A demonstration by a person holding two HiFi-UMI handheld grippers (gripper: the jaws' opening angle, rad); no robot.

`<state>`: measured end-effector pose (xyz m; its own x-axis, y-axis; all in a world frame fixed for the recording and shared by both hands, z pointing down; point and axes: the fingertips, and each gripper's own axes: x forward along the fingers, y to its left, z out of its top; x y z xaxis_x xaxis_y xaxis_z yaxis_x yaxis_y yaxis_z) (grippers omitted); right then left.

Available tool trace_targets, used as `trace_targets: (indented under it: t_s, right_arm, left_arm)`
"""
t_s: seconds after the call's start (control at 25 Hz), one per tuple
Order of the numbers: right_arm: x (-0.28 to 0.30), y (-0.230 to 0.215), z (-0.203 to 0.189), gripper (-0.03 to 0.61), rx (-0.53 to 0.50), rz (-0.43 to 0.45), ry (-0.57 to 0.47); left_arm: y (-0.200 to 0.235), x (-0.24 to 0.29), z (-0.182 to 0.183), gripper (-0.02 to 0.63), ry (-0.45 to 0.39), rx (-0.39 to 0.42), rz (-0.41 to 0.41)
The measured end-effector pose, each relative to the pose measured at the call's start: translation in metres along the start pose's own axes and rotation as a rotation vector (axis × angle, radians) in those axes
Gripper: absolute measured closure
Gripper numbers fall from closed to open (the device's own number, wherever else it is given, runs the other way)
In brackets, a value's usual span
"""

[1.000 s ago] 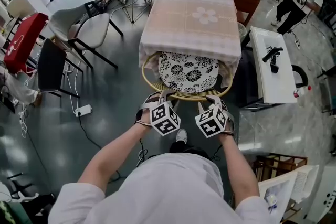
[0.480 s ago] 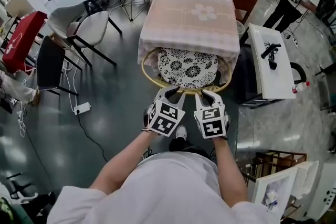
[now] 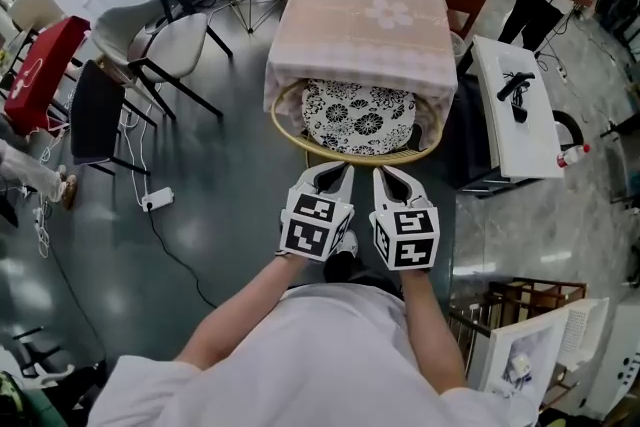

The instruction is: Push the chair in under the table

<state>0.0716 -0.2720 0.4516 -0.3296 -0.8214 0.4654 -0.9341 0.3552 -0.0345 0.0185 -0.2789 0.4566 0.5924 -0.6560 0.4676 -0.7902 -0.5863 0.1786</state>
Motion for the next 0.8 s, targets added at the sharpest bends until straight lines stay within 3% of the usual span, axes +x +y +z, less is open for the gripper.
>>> trace_targets:
  t_s: [0.8]
  right_arm:
    - [-0.015,0.007,-0.005,0.575,0.007,-0.006,-0.005]
  left_arm:
    - [-0.012,-0.007,-0.013,0.609,0.032,0.000,-0.010]
